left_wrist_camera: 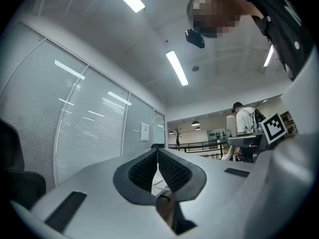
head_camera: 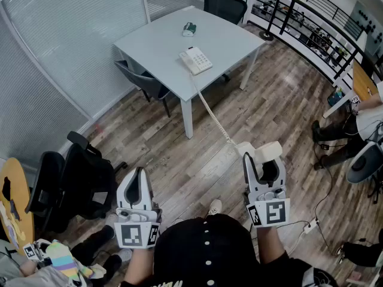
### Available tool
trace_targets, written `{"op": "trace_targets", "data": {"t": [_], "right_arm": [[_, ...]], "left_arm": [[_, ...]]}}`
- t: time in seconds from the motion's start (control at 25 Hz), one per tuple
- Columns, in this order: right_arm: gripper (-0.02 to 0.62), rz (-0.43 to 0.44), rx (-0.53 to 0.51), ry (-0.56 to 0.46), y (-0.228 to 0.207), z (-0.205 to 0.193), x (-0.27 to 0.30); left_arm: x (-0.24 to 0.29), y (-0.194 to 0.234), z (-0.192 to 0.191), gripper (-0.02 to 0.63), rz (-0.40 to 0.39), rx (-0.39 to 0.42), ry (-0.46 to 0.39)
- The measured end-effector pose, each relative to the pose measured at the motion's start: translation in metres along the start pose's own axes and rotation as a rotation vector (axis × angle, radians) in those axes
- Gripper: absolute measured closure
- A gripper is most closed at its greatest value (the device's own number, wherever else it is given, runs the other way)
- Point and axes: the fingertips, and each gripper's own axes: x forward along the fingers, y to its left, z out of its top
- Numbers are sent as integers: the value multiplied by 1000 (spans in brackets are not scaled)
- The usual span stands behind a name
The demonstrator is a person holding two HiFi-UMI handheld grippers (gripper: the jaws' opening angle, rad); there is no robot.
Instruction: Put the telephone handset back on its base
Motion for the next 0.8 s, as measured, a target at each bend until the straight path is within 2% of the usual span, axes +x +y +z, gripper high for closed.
{"op": "trace_targets", "data": {"t": [0.8], "right_arm": [[359, 46, 11, -15, -23, -6, 7]], "left_arm": [[17, -25, -8, 591, 22, 10, 23]]}}
